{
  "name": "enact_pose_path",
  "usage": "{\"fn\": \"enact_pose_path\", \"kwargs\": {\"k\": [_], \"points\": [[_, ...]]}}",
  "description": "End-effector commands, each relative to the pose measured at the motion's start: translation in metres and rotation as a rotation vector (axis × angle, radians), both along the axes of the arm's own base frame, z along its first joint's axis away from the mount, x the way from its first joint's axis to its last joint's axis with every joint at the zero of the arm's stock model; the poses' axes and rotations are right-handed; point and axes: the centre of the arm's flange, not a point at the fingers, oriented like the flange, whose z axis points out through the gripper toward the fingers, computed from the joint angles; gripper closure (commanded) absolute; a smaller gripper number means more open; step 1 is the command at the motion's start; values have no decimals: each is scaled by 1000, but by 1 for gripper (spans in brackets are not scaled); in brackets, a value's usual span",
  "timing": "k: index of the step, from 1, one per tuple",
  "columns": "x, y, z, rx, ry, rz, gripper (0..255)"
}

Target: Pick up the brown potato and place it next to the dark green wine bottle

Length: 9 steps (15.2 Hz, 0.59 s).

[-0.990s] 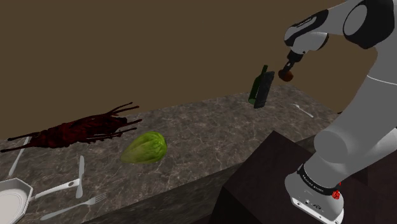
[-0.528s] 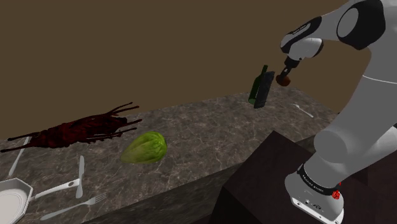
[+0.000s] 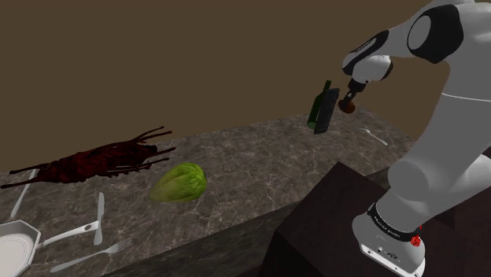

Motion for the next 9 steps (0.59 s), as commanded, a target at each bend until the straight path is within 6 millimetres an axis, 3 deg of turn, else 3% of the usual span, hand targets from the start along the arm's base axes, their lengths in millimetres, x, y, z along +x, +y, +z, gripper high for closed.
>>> {"fn": "enact_pose_path", "kwargs": {"k": [1,9], "points": [[0,1,-10,0,0,0,255],[0,1,-53,0,0,0,255]]}}
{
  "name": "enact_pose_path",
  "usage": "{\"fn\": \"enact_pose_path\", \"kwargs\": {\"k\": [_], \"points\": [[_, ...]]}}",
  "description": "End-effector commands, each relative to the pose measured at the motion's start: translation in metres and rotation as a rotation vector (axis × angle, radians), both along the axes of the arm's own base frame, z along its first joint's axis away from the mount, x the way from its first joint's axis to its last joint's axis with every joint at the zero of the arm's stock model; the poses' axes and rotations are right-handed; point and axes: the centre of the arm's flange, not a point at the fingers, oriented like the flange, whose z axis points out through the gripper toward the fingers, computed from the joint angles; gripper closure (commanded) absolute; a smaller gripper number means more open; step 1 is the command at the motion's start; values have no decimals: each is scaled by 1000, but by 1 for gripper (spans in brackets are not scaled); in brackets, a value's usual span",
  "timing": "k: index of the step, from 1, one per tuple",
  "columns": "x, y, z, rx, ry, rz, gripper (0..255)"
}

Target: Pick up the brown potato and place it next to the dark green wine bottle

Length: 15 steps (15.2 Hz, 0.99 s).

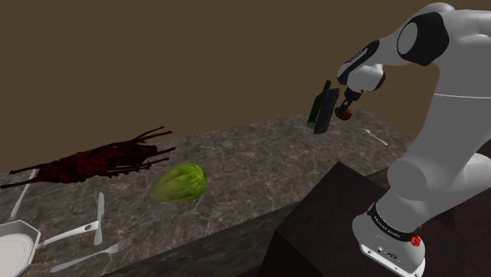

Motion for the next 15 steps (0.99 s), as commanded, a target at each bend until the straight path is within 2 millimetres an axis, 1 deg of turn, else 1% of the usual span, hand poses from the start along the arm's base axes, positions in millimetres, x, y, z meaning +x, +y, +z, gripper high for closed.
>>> {"fn": "enact_pose_path", "kwargs": {"k": [1,15], "points": [[-1,0,-11,0,0,0,255],[-1,0,-85,0,0,0,255]]}}
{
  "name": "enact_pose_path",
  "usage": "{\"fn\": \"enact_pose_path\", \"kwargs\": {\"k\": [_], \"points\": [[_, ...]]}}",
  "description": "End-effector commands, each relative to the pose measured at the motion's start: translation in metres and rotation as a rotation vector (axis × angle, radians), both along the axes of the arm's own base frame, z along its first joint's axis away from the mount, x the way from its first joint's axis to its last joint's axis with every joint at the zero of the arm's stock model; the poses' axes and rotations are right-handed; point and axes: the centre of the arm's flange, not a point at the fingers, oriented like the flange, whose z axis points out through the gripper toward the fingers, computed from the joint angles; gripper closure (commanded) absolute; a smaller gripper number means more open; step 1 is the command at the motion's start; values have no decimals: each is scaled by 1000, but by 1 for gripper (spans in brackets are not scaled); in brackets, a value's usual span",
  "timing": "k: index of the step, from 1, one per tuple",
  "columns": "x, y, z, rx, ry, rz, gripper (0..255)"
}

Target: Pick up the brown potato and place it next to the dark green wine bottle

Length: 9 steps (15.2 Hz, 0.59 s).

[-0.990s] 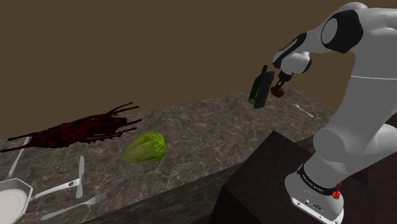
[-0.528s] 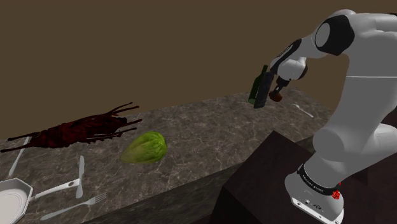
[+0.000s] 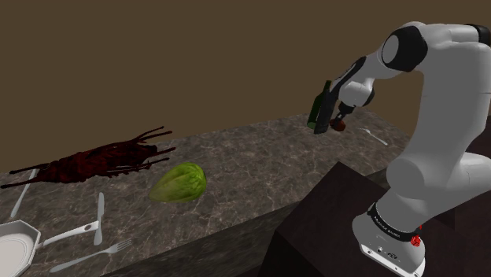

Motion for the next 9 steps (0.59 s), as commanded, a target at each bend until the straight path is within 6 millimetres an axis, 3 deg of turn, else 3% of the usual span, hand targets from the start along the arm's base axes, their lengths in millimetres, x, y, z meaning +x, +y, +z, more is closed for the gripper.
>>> {"fn": "enact_pose_path", "kwargs": {"k": [1,9], "points": [[0,-1,-10,0,0,0,255],[0,-1,-53,0,0,0,255]]}}
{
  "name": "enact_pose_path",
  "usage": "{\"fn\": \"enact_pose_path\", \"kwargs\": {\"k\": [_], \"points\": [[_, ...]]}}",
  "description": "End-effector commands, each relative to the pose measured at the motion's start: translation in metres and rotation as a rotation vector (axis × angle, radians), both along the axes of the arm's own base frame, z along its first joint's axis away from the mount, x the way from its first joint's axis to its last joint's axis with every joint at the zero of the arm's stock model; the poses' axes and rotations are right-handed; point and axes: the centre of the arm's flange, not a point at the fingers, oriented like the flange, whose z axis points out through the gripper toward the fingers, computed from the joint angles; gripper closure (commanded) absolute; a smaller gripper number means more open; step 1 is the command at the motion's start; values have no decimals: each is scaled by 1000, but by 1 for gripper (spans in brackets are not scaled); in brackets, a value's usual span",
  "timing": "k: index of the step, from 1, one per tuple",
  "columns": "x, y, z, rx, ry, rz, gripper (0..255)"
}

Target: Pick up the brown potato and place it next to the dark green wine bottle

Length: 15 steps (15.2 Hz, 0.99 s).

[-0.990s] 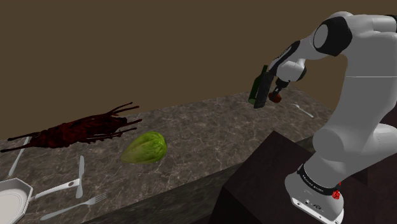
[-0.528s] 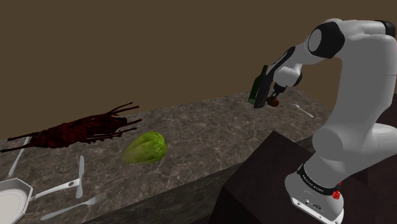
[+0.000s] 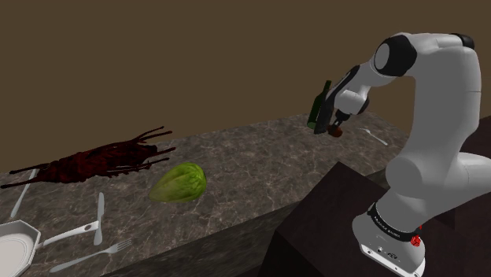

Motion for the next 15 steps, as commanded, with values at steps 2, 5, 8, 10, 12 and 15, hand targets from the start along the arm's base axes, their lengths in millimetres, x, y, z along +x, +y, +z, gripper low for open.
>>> {"fn": "enact_pose_path", "kwargs": {"k": [2,5,8,10,12,15], "points": [[0,-1,-17,0,0,0,255],[0,-1,-33,0,0,0,255],[0,-1,-44,0,0,0,255],[0,-1,-44,0,0,0,255],[0,-1,-44,0,0,0,255],[0,-1,-44,0,0,0,255]]}}
